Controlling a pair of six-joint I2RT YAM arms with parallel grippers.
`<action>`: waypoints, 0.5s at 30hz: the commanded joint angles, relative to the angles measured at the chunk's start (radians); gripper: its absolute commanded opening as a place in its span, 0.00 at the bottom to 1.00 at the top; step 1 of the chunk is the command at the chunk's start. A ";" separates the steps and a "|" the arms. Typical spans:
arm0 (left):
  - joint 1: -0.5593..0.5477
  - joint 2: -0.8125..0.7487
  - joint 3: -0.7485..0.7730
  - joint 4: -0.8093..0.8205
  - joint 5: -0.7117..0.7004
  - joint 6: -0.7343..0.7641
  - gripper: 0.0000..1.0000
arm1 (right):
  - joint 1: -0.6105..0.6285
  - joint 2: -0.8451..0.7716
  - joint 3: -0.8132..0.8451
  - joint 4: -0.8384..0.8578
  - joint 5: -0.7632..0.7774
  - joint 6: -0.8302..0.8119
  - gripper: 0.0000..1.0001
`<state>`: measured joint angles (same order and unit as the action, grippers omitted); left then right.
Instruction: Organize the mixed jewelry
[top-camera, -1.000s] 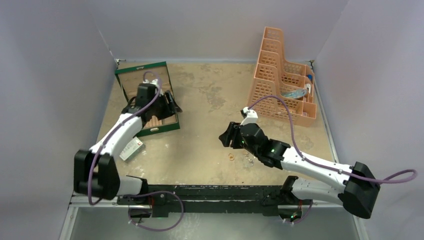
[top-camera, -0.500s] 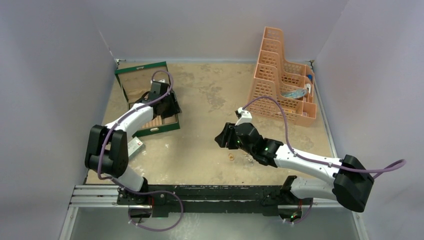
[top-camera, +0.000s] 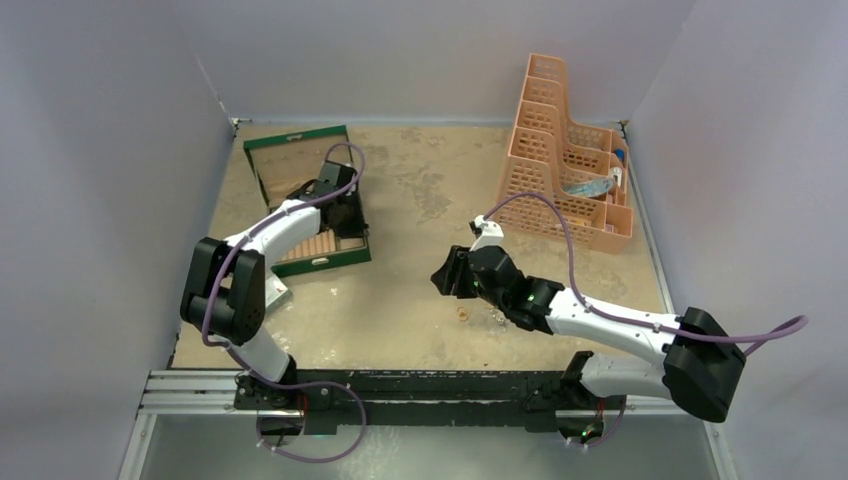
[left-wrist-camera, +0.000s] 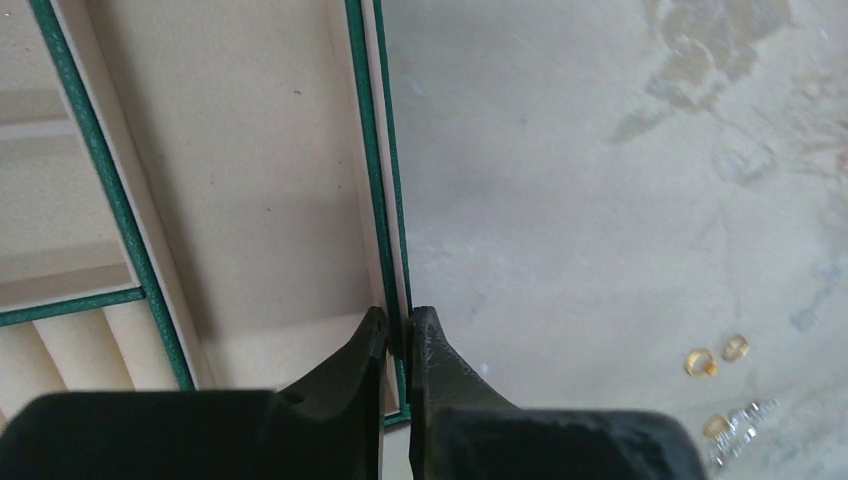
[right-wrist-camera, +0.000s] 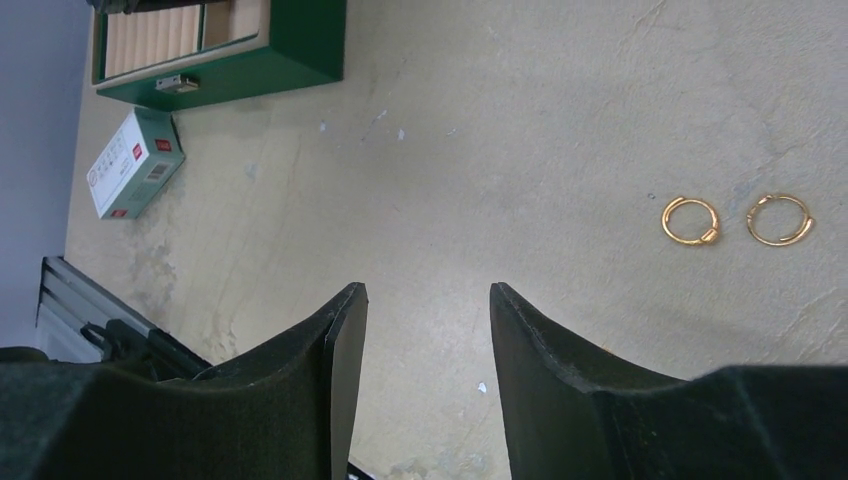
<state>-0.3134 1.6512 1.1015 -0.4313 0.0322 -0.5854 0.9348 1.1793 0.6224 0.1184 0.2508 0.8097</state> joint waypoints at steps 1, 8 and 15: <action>-0.067 -0.028 0.086 0.046 0.179 -0.040 0.00 | -0.004 -0.029 -0.004 -0.008 0.083 0.002 0.52; -0.177 -0.019 0.053 0.096 0.192 -0.266 0.00 | -0.010 -0.030 -0.007 -0.139 0.204 0.116 0.55; -0.319 0.006 0.015 0.214 0.115 -0.475 0.00 | -0.034 -0.062 -0.048 -0.236 0.252 0.220 0.56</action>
<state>-0.5564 1.6535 1.1141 -0.3656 0.1326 -0.8814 0.9138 1.1591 0.5987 -0.0437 0.4294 0.9436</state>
